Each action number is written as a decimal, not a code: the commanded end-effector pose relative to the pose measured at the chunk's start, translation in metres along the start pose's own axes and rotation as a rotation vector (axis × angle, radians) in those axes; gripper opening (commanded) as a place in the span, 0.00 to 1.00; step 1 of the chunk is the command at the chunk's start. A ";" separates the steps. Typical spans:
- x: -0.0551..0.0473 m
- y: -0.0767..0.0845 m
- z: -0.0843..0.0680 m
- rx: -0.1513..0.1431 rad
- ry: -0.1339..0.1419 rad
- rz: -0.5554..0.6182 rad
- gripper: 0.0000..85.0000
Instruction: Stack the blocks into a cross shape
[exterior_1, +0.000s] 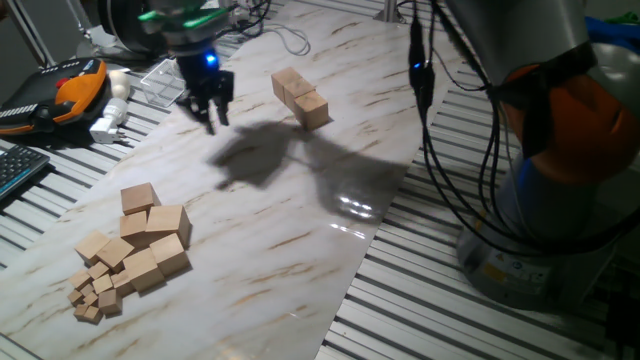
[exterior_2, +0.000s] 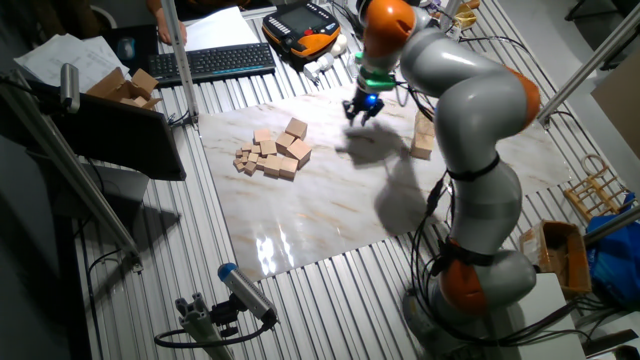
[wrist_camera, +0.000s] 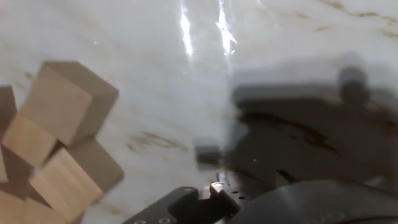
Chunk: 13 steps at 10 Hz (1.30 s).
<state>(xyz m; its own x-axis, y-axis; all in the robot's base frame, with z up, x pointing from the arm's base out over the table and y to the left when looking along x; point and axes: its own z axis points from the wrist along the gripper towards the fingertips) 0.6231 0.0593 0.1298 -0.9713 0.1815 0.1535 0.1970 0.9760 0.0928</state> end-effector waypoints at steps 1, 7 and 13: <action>0.007 0.066 0.012 -0.027 -0.018 0.178 0.80; 0.008 0.095 0.031 -0.037 -0.021 0.277 0.80; 0.008 0.095 0.031 -0.004 -0.007 0.213 0.80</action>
<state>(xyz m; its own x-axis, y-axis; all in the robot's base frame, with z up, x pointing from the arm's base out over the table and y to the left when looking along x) 0.6303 0.1566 0.1090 -0.9113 0.3780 0.1633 0.3923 0.9175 0.0655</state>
